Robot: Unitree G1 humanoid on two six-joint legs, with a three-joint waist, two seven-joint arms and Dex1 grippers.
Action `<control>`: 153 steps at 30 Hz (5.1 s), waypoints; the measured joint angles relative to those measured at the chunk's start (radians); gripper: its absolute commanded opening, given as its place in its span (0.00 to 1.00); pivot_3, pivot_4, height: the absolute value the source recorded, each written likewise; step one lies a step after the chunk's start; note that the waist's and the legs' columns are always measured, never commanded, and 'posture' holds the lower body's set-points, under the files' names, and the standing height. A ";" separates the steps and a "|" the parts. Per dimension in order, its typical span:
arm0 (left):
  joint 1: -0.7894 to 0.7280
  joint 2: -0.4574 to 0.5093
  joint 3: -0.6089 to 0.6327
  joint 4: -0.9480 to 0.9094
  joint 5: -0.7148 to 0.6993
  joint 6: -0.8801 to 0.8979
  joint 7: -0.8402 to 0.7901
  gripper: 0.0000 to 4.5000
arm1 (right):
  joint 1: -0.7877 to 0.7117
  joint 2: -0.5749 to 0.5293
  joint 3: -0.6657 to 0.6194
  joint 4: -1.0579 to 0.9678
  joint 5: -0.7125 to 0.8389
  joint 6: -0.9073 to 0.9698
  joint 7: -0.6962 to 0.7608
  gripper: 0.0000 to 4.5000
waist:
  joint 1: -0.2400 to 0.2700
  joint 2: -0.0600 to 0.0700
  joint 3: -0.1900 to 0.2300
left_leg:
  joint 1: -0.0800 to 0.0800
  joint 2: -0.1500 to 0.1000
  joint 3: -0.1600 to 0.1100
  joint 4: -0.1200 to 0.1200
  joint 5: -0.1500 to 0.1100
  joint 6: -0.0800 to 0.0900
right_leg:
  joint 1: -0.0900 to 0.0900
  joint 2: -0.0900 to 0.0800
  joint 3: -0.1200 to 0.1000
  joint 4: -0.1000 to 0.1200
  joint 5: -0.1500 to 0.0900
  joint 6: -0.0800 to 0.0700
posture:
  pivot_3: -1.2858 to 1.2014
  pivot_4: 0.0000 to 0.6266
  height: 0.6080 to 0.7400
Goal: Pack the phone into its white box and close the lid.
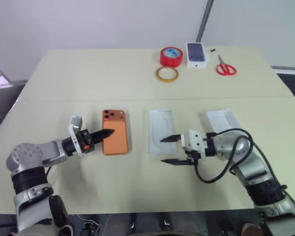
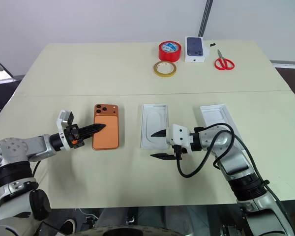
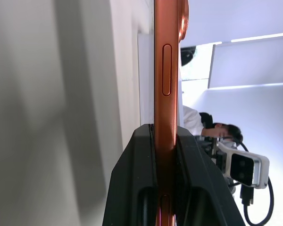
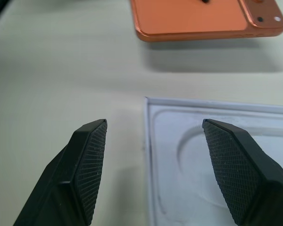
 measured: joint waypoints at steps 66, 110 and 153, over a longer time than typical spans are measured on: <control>-0.189 -0.191 -0.122 0.048 -0.004 -0.065 0.101 0.00 | 0.073 -0.166 -0.095 -0.265 0.107 0.247 -0.039 0.75 | 0.005 -0.003 0.002 | 0.000 0.000 0.000 0.003 0.003 -0.005 | 0.001 0.001 0.000 0.001 0.000 0.000 | 0.52 0.24 1.00; -0.044 0.067 -0.619 -0.175 0.440 -0.859 -0.147 0.07 | -0.028 -0.046 -0.111 0.077 0.000 0.055 -0.194 0.00 | 0.002 -0.003 0.001 | 0.001 0.001 0.000 0.003 0.004 -0.006 | 0.002 0.002 0.000 0.000 0.000 0.000 | 0.52 0.24 1.00; -0.181 -0.365 -0.894 0.068 0.728 -1.036 -0.294 0.01 | 0.252 -0.221 -0.316 0.033 -0.064 0.064 -0.217 0.00 | 0.048 -0.002 0.001 | 0.001 0.001 0.001 0.009 -0.001 0.003 | 0.007 0.004 0.000 0.000 0.000 0.000 | 0.52 0.24 1.00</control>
